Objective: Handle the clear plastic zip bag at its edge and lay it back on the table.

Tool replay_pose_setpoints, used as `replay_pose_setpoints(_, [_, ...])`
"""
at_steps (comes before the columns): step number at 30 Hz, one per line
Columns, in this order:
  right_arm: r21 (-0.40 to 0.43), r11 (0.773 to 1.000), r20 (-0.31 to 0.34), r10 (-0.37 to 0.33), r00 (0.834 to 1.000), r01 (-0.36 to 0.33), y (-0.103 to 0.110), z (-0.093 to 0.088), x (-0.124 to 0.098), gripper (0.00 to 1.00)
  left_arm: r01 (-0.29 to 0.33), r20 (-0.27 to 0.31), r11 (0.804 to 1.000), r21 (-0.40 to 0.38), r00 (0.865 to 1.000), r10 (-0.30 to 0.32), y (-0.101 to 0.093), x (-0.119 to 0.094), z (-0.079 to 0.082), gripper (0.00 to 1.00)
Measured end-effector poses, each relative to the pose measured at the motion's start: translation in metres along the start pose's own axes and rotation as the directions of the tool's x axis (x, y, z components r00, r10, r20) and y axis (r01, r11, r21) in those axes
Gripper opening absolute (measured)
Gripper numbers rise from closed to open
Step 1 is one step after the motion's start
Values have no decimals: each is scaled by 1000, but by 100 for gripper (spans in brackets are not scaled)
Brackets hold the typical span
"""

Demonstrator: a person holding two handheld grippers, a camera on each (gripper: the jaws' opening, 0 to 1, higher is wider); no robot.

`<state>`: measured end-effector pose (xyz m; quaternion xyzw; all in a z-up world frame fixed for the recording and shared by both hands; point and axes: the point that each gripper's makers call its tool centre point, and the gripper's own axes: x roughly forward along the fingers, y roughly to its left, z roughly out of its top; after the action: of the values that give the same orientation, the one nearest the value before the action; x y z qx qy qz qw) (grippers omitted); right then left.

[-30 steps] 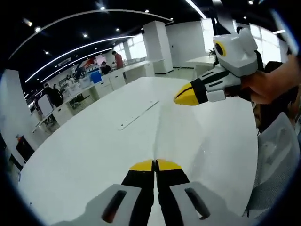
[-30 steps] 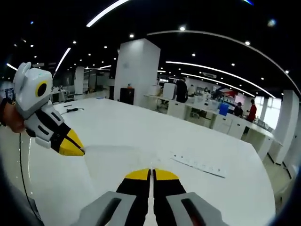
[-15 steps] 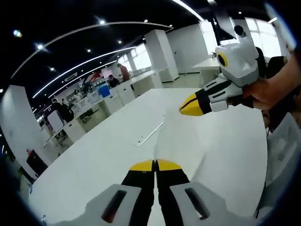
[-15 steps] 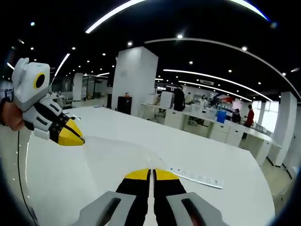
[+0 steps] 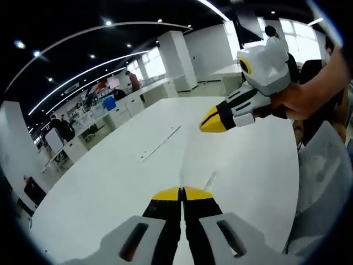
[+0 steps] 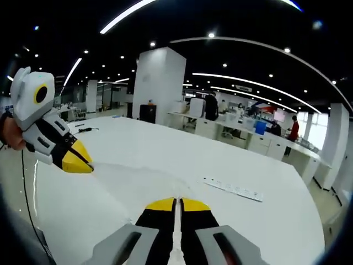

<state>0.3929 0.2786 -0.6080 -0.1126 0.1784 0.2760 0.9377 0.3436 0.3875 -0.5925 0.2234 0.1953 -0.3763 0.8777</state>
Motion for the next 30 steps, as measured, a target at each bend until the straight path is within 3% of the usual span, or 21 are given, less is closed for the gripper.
replay_pose_setpoints(10, [-34,998,-90,54,994,-58,22,-45,-24,2,69,-40,998,11,997,-69,-45,0,-25,0])
replay_pose_setpoints(12, [-84,993,-92,71,993,-79,28,-45,-31,4,82,-55,996,20,995,-80,-54,0,-32,0])
replay_pose_setpoints(16, [-242,962,-98,108,989,-129,41,-41,-42,9,106,-85,993,55,991,-101,-66,1,-43,0])
replay_pose_setpoints(19, [-403,897,-120,145,982,-182,65,-38,-54,11,123,-92,991,49,989,-118,-74,2,-50,0])
replay_pose_setpoints(20, [-417,889,-123,154,980,-191,69,-38,-54,11,124,-93,991,49,989,-119,-75,2,-50,0])
replay_pose_setpoints(22, [-535,808,-161,189,969,-247,85,-40,-56,11,138,-103,989,61,986,-131,-81,4,-57,0])
replay_pose_setpoints(30, [-679,614,-275,295,915,-403,126,-56,-53,16,167,-128,978,124,980,-151,-89,-1,-64,0])
